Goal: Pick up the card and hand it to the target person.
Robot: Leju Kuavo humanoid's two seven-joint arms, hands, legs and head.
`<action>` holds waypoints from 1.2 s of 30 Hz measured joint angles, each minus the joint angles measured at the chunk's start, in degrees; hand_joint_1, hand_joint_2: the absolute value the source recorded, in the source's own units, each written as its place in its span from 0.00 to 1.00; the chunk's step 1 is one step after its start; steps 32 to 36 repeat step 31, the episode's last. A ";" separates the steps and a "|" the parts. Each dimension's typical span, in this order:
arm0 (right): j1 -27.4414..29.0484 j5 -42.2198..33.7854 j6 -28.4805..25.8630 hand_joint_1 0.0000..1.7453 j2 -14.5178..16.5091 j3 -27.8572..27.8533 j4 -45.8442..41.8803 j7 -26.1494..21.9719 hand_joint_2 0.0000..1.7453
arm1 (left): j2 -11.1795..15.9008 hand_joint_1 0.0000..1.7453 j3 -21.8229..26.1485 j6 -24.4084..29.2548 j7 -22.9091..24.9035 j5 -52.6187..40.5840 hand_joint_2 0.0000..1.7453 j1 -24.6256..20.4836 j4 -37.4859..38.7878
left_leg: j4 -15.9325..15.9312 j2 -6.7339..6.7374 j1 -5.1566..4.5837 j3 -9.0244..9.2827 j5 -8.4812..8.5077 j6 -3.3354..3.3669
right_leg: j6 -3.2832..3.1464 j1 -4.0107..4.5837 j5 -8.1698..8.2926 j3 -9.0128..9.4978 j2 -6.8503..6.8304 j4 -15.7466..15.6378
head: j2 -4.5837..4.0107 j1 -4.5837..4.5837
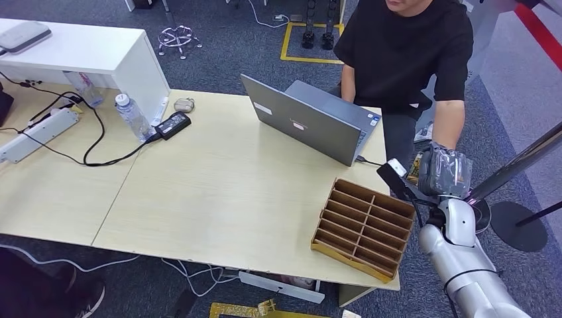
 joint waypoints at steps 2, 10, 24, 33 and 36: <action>0.00 0.94 0.00 0.83 0.09 -0.52 0.55 0.01 1.00 | -1.22 0.00 -0.21 1.78 1.85 -0.26 0.00 0.02 0.04 | 0.00 0.00 -0.02 -0.01 0.00 0.00 | 0.00 -0.02 0.00 0.00 -0.01 -0.01 | 0.00 0.00; 0.04 6.31 -0.02 0.02 0.19 -2.62 1.91 1.97 1.00 | -4.08 0.00 -0.78 2.63 2.91 -0.56 0.00 0.05 0.13 | 0.03 0.00 -0.02 0.02 0.00 0.00 | 0.01 -0.02 0.01 -0.01 0.01 -0.02 | 0.00 -0.01; 0.51 1.50 -0.05 0.00 0.19 -3.15 3.50 1.70 1.00 | -4.55 0.00 -1.24 2.50 3.20 -0.19 0.00 0.04 0.33 | 0.02 0.01 0.01 0.02 0.00 0.00 | 0.00 0.01 0.00 -0.01 0.02 -0.01 | 0.00 0.00; 3.51 -0.49 -0.09 0.00 0.26 -5.94 -0.51 -2.77 1.00 | -4.55 0.00 -1.40 2.27 3.36 0.25 0.00 0.04 0.35 | 0.01 0.00 0.01 0.02 0.00 0.00 | 0.00 0.01 0.00 0.01 0.01 -0.01 | 0.00 0.00; 3.51 -0.49 -0.09 0.00 0.26 -5.94 -0.51 -2.77 1.00 | -4.55 0.00 -1.40 2.27 3.36 0.25 0.00 0.04 0.35 | 0.01 0.00 0.01 0.02 0.00 0.00 | 0.00 0.01 0.00 0.01 0.01 -0.01 | 0.00 0.00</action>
